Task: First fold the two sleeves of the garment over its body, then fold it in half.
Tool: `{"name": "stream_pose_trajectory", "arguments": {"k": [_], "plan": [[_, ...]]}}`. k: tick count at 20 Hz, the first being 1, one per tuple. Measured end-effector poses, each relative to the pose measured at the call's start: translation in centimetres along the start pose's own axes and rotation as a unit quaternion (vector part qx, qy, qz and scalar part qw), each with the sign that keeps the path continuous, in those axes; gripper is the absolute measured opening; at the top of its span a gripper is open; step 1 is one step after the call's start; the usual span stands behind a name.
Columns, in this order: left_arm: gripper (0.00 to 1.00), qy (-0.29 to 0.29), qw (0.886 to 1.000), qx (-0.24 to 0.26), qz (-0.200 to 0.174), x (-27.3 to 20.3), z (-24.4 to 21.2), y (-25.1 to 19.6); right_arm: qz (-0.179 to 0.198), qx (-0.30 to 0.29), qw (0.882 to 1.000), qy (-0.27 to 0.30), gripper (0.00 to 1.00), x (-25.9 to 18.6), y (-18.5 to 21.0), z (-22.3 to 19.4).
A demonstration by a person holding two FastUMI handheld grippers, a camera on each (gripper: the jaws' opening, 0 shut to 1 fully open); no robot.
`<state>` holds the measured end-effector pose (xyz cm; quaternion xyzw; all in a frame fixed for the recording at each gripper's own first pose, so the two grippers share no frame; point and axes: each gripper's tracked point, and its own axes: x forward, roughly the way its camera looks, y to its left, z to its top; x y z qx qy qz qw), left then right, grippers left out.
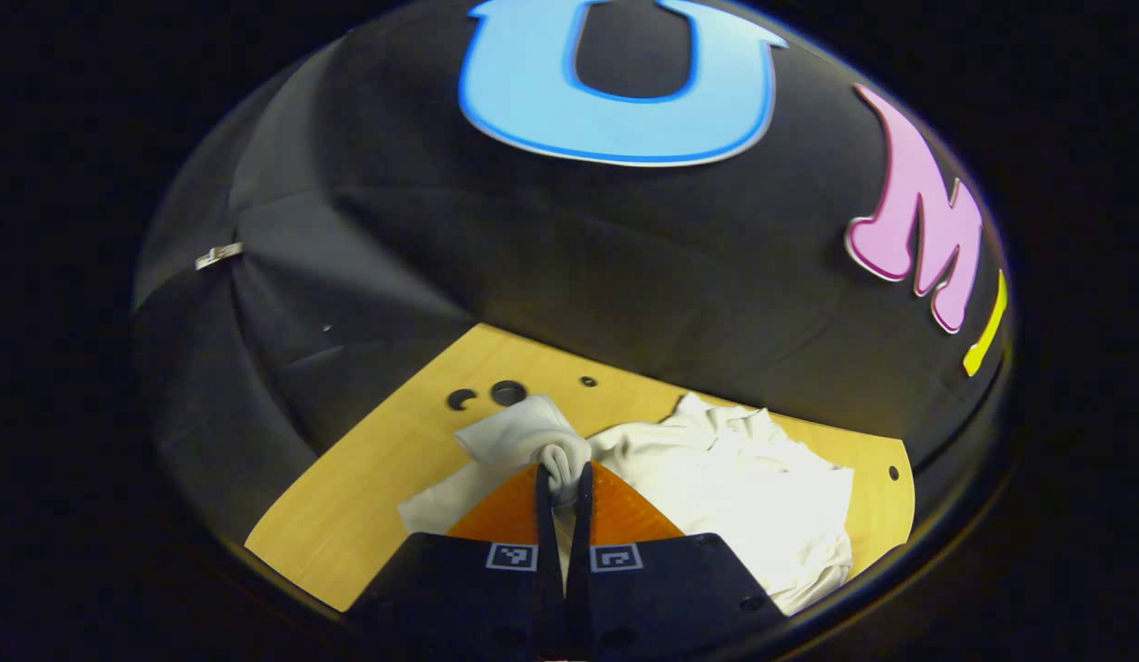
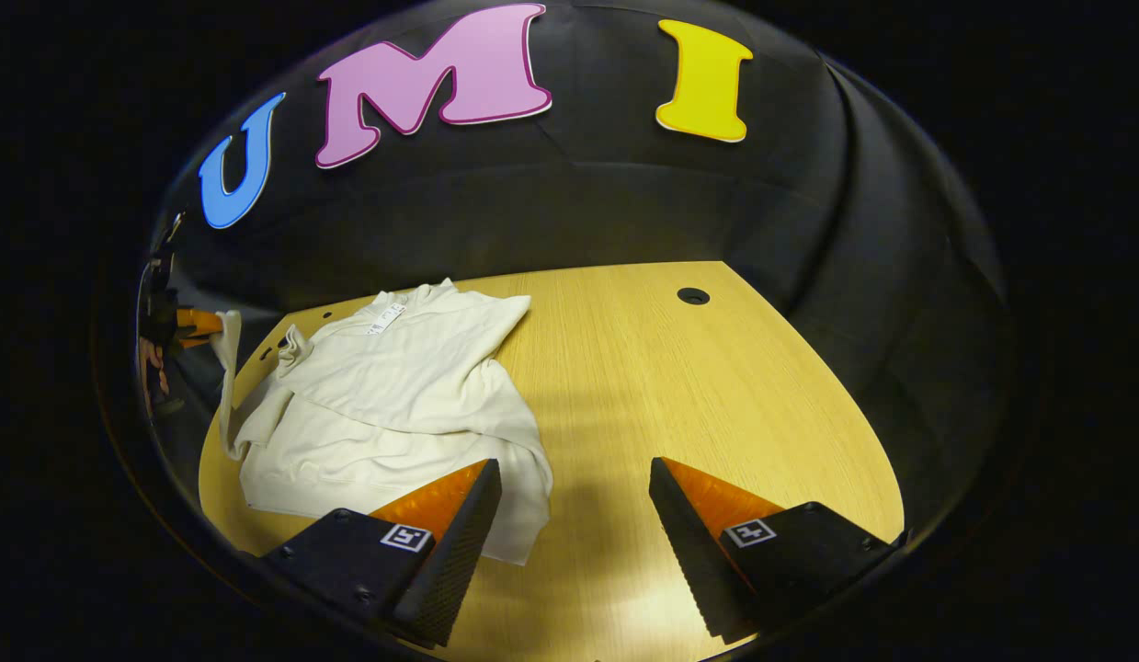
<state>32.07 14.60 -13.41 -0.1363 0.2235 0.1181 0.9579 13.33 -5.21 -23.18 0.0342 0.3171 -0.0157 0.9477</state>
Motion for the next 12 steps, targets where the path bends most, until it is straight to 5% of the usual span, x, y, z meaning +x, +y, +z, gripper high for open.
{"name": "stream_pose_trajectory", "arguments": {"k": [6,12], "plan": [[0.06,-0.011,0.996,0.003,-0.087,2.1,-0.1,-13.2,-0.005,0.005,1.000,0.011,0.99,0.9,-3.1,-0.5],[0.06,0.027,0.984,-0.001,-0.178,3.4,-5.6,-25.1,-0.007,0.029,0.999,0.016,0.99,0.5,-4.9,-1.2]]}}
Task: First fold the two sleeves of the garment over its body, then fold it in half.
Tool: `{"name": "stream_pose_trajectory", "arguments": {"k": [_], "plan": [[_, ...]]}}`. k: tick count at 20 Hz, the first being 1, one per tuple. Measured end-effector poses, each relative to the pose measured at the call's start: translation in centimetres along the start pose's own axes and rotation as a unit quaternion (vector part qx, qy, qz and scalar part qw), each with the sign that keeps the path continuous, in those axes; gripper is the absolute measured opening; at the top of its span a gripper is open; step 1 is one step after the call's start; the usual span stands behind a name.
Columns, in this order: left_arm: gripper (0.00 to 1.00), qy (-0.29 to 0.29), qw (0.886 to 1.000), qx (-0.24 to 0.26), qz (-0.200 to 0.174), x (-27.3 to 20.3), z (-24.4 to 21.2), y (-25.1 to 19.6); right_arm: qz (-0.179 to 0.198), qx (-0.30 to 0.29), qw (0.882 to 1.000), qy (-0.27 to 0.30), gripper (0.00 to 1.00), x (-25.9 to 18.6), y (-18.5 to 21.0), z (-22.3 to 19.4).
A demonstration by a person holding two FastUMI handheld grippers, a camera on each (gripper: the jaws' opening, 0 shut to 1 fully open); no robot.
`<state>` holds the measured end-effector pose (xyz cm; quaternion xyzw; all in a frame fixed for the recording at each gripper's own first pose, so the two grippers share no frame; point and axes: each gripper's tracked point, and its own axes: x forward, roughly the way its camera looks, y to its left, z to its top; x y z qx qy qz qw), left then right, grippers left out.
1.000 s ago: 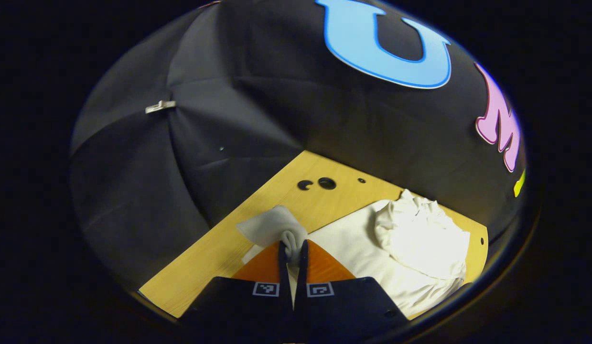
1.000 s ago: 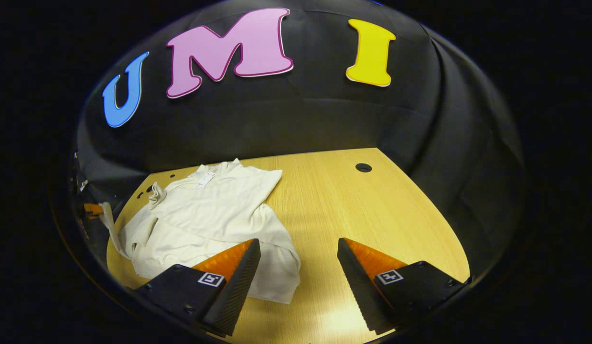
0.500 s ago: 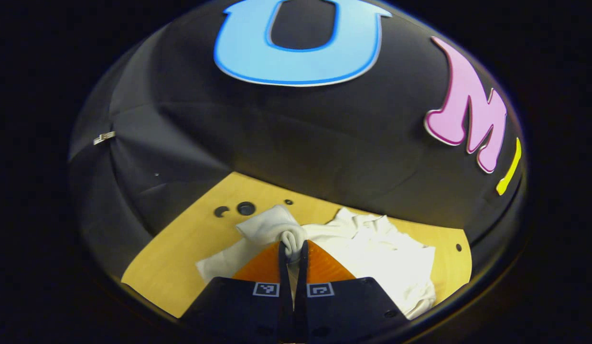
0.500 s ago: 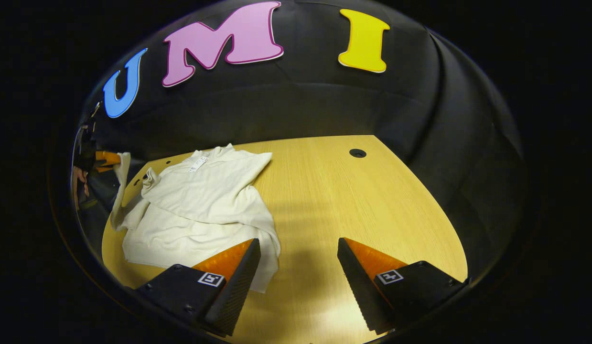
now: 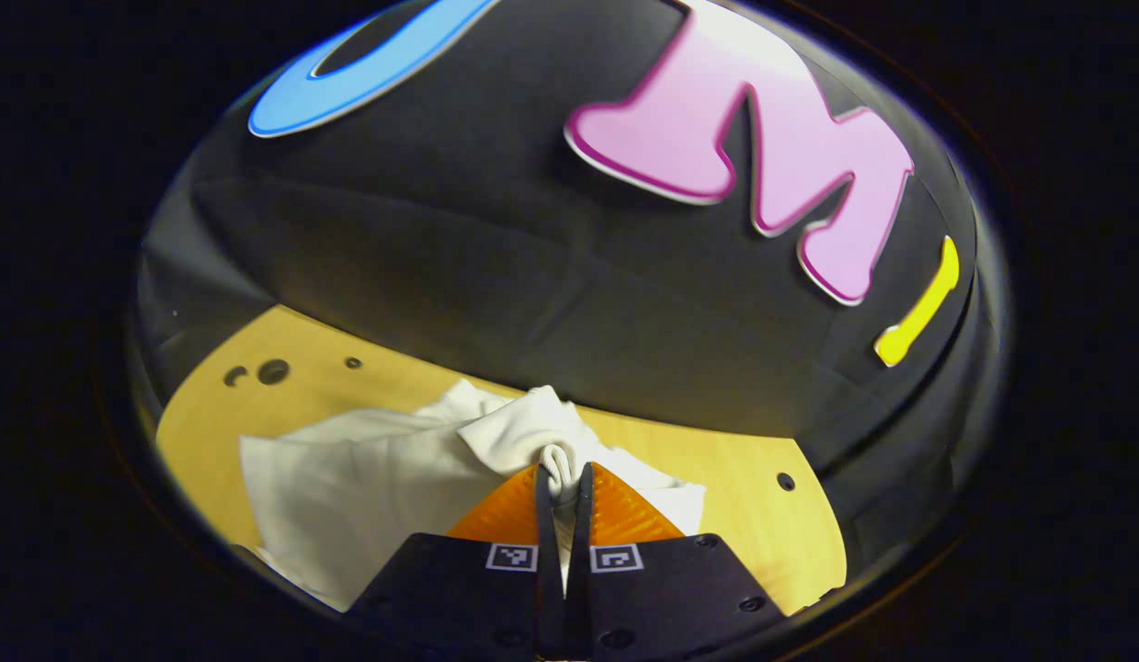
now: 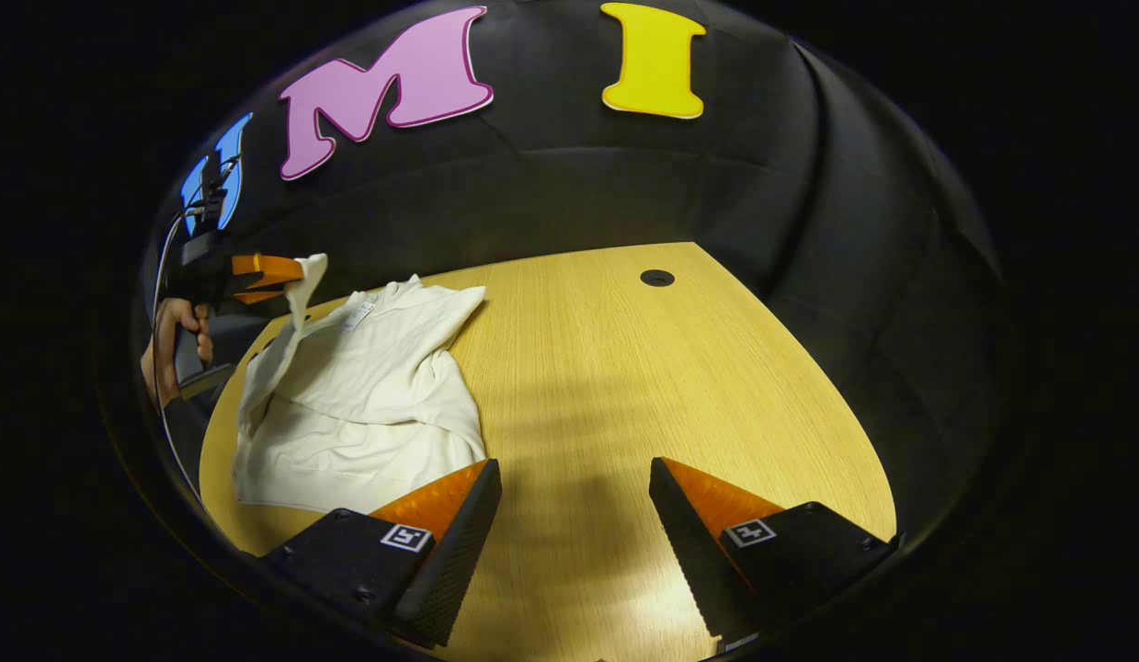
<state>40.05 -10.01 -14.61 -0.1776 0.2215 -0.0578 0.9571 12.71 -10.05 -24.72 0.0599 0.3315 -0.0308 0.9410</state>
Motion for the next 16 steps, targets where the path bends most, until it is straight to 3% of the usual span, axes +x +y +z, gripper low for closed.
{"name": "stream_pose_trajectory", "arguments": {"k": [4,7,10,13,16], "plan": [[0.06,0.043,0.998,0.014,-0.038,3.1,-4.1,-4.9,0.016,0.000,1.000,0.021,0.99,0.0,0.3,-1.7],[0.10,0.083,0.995,0.043,-0.038,4.7,-7.4,-6.6,0.018,-0.006,1.000,0.022,0.99,0.1,0.5,-2.2],[0.38,0.094,0.993,0.067,-0.026,4.4,-9.1,-6.5,0.028,-0.003,0.999,0.029,0.99,0.5,1.2,-2.7],[0.96,0.070,0.994,0.078,-0.013,1.9,-8.4,-5.7,0.037,-0.003,0.998,0.046,0.99,0.8,1.9,-3.9],[0.98,0.052,0.993,0.108,-0.011,-1.8,-7.7,-3.3,0.040,0.001,0.998,0.046,0.99,1.1,2.7,-4.1]]}}
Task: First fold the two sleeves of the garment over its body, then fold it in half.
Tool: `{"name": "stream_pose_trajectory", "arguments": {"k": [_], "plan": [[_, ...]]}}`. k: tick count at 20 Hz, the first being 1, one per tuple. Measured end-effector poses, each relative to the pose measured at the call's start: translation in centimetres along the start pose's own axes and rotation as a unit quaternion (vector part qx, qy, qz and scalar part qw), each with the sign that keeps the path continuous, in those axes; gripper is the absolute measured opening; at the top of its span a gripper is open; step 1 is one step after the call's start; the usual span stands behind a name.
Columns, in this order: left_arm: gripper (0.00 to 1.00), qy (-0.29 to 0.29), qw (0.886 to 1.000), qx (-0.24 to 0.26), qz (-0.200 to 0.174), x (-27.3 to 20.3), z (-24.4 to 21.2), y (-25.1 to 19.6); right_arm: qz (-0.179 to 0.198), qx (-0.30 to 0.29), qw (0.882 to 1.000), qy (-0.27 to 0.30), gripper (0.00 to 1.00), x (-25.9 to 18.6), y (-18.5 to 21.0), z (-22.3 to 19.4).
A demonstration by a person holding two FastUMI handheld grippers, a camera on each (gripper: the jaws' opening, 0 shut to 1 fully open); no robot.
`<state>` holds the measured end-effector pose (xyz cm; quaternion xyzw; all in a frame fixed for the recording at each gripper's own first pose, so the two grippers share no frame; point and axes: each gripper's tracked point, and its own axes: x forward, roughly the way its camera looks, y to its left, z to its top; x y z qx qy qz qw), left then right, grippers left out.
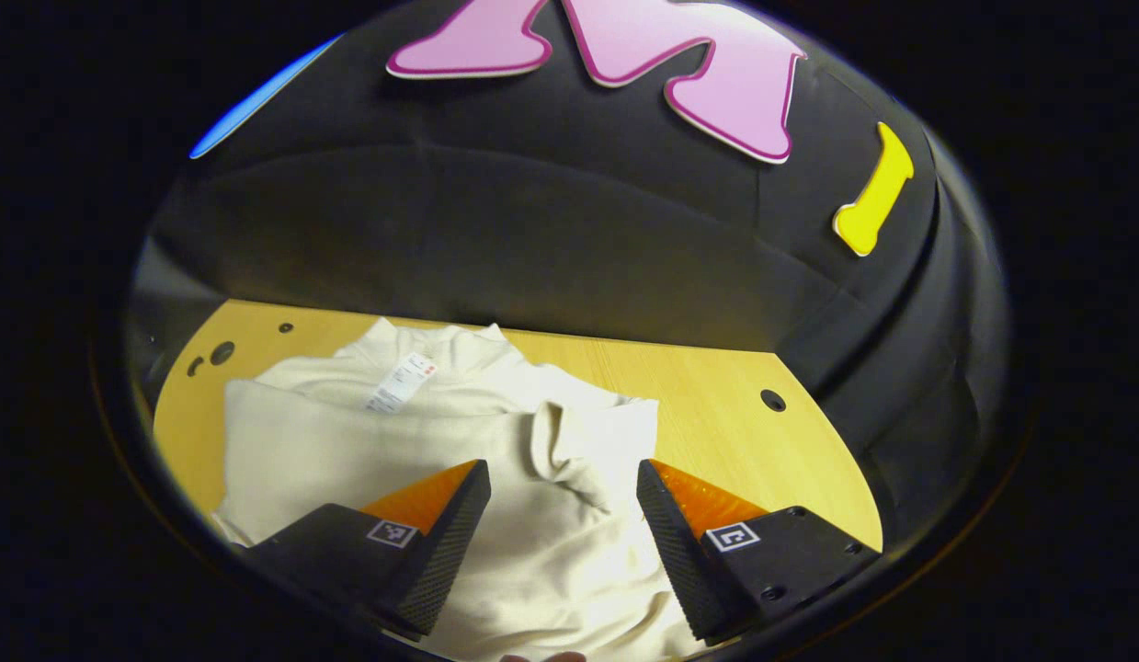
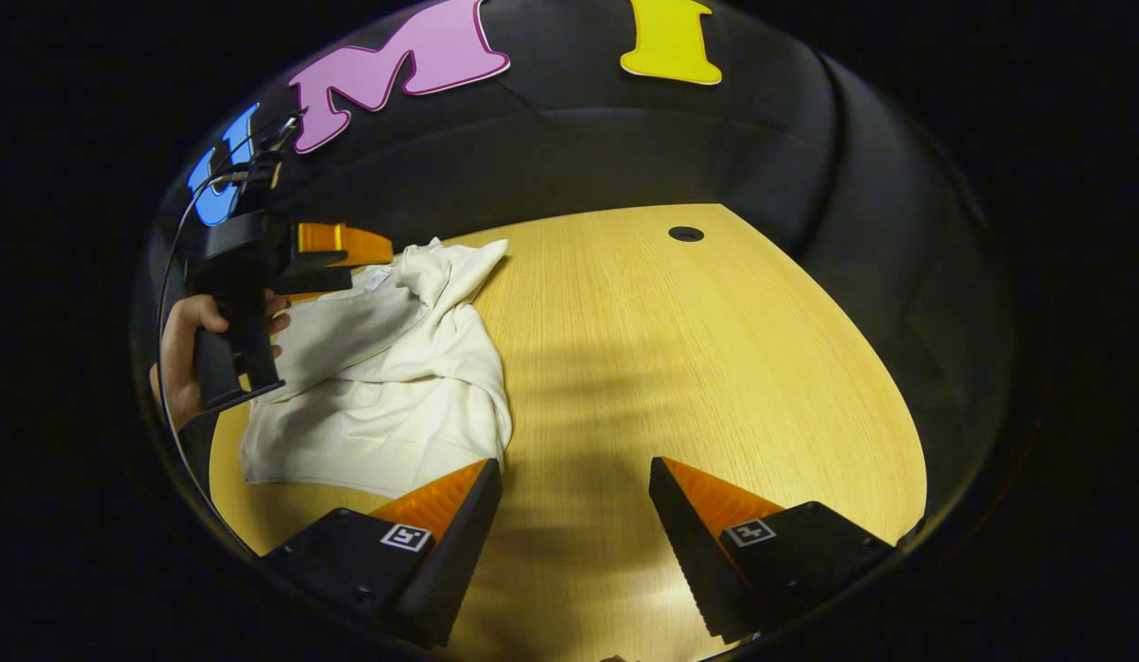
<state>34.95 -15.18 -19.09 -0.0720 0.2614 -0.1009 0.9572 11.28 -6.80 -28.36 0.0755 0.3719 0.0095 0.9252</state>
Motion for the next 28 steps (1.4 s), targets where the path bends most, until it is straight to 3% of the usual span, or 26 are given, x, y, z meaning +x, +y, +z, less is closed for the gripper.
{"name": "stream_pose_trajectory", "arguments": {"k": [3,7,13,20,21,22,24,25,27,28], "plan": [[0.98,-0.010,0.998,0.040,0.038,-4.4,-1.5,4.2,0.014,-0.001,1.000,0.011,0.99,0.8,1.7,-0.5],[0.98,0.017,0.995,0.002,0.096,-10.2,-6.3,11.2,0.037,0.001,0.999,0.016,0.99,2.1,5.0,-0.8],[0.98,0.081,0.976,-0.044,0.197,-16.2,-16.3,21.0,0.040,-0.008,0.998,0.050,0.99,4.7,8.1,-2.6],[0.98,0.119,0.967,-0.089,0.207,-17.5,-22.0,22.5,0.020,-0.033,0.998,0.041,0.99,6.2,9.1,-2.2],[1.00,0.106,0.969,-0.078,0.207,-17.4,-21.5,22.7,0.013,-0.044,0.998,0.043,0.92,6.3,9.1,-2.3],[1.00,0.110,0.970,-0.073,0.203,-17.1,-21.7,22.4,0.004,-0.055,0.997,0.045,0.99,6.5,9.1,-2.5],[0.99,0.109,0.972,-0.065,0.200,-16.8,-21.5,21.9,-0.006,-0.073,0.996,0.048,0.99,6.7,9.4,-2.5],[0.94,0.107,0.973,-0.058,0.196,-16.6,-21.5,21.8,-0.001,-0.068,0.997,0.047,0.98,6.7,9.9,-2.3],[0.85,0.105,0.979,-0.039,0.170,-16.1,-21.3,20.8,0.006,-0.059,0.997,0.046,0.80,7.0,10.9,-2.4],[0.75,0.099,0.982,-0.036,0.156,-15.6,-21.0,20.1,0.015,-0.060,0.997,0.047,0.59,7.2,11.6,-2.5]]}}
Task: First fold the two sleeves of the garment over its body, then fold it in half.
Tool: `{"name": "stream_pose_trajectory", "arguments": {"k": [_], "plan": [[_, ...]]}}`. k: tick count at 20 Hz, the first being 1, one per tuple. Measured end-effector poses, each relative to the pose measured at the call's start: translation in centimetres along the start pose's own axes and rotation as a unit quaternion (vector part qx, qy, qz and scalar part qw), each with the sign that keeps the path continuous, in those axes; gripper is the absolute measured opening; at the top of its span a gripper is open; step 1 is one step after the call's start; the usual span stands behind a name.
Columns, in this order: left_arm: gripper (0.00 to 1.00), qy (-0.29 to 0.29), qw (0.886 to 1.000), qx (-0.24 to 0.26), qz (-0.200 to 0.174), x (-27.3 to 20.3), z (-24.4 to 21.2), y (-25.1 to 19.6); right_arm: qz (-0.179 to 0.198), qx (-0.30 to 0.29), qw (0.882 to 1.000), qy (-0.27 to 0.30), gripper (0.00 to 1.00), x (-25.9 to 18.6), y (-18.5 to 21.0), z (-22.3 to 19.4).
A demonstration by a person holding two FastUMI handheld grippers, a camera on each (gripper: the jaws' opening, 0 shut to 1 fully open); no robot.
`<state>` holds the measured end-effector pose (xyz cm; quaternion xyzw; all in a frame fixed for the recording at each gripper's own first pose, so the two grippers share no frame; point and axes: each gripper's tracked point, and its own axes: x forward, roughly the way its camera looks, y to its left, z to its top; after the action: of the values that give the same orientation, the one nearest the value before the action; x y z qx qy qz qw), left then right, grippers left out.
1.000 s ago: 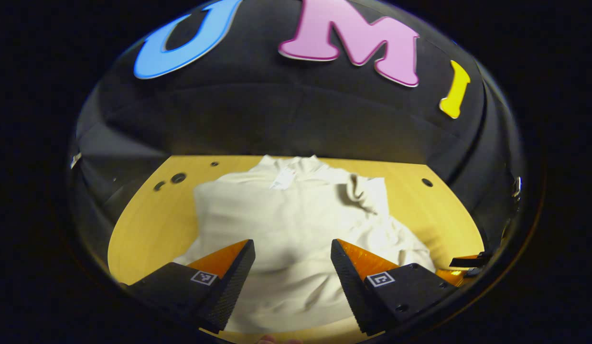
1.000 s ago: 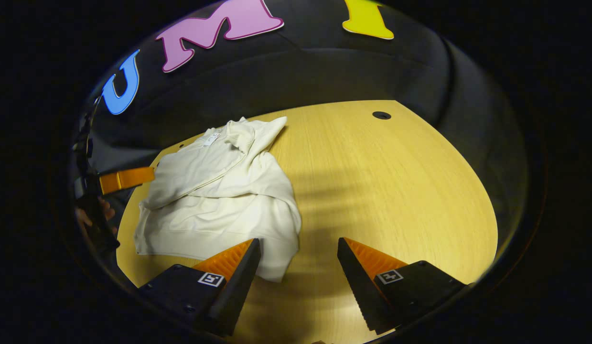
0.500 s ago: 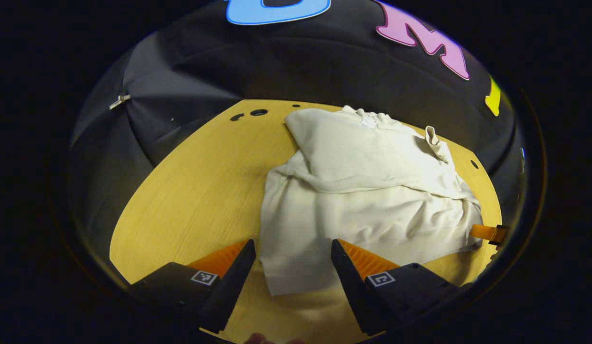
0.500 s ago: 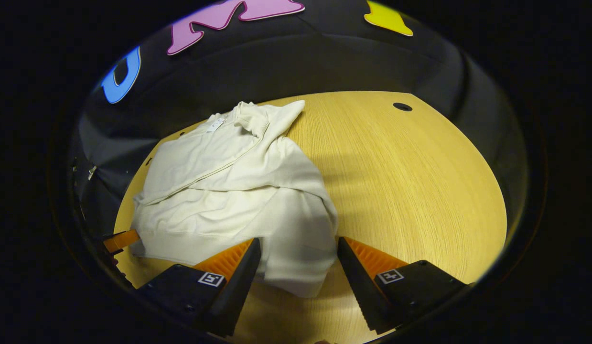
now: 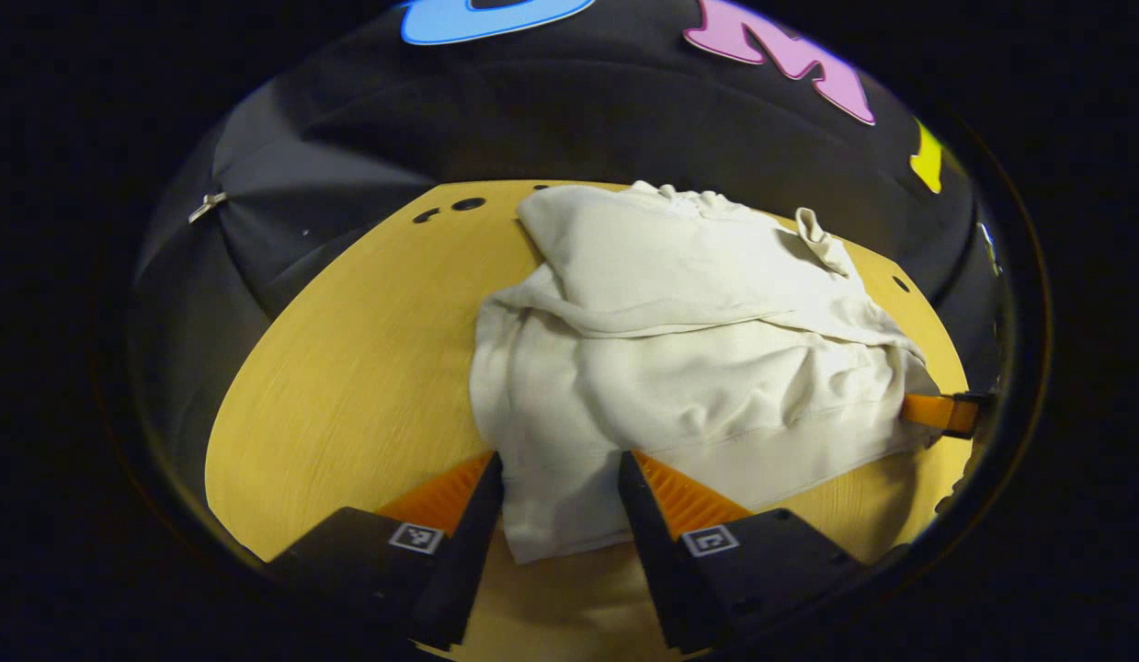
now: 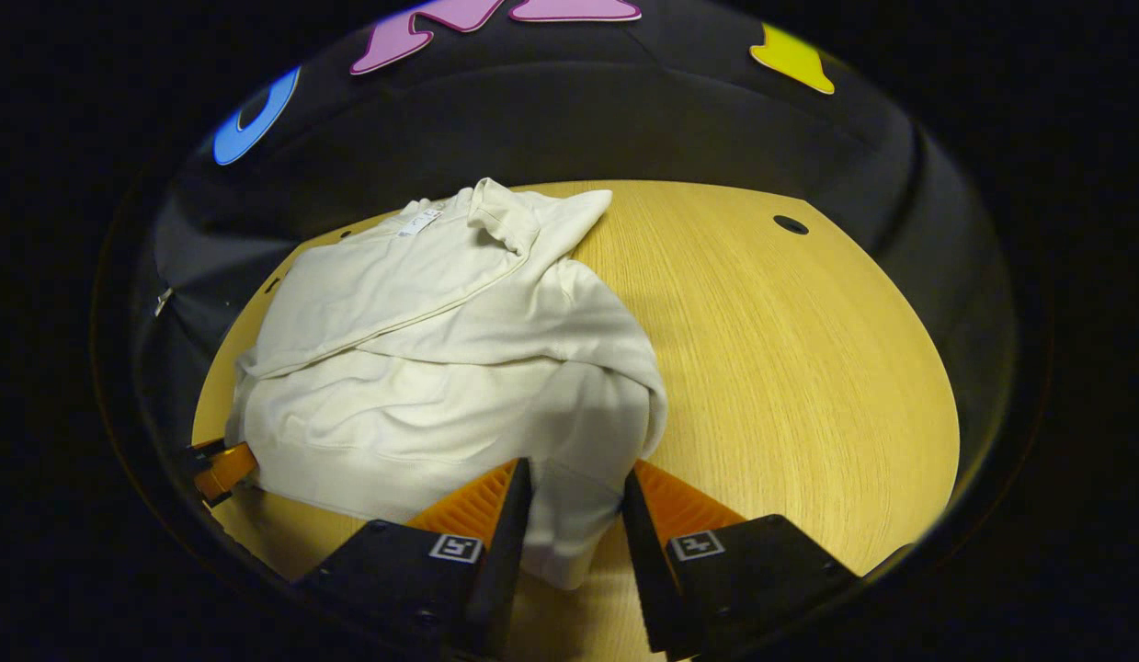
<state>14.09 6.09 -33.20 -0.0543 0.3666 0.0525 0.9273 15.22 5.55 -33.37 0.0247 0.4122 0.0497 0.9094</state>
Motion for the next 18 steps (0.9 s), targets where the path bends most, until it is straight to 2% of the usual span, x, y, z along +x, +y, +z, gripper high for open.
{"name": "stream_pose_trajectory", "arguments": {"k": [2,3,4,5,6,7,8,12,16,18], "plan": [[0.40,-0.013,1.000,0.013,0.005,0.1,0.1,-0.7,0.010,-0.004,1.000,-0.003,0.30,0.1,0.8,0.1],[0.22,-0.025,0.999,0.020,0.007,0.4,0.4,-0.8,0.016,-0.004,1.000,-0.005,0.25,0.1,0.9,0.1],[0.20,-0.033,0.999,0.013,0.007,0.5,0.6,-1.0,0.032,0.002,0.999,0.003,0.20,0.5,1.4,-0.1],[0.10,-0.036,0.999,-0.002,0.004,0.3,0.8,-1.4,0.051,0.005,0.999,0.006,0.12,0.0,1.7,0.1],[0.12,-0.039,0.999,-0.010,0.002,0.3,1.0,-1.6,0.069,0.010,0.998,0.011,0.09,-0.1,1.7,0.1],[0.07,-0.040,0.999,-0.008,-0.004,0.4,1.0,-2.1,0.080,0.020,0.997,0.016,0.09,0.2,1.7,0.1],[0.07,-0.042,0.999,-0.001,-0.006,0.6,1.2,-2.3,0.085,0.023,0.996,0.017,0.07,0.1,1.6,0.2],[0.06,-0.045,0.999,-0.017,0.001,-0.1,2.8,-2.2,0.072,0.008,0.997,0.009,0.07,0.0,1.5,0.6],[0.06,-0.080,0.996,-0.041,-0.009,-1.9,7.0,-1.7,0.095,0.051,0.994,-0.001,0.06,-0.5,2.7,3.1],[0.06,-0.097,0.994,-0.052,-0.013,-2.1,9.2,-1.4,0.100,0.053,0.994,-0.015,0.06,-0.4,3.2,5.1]]}}
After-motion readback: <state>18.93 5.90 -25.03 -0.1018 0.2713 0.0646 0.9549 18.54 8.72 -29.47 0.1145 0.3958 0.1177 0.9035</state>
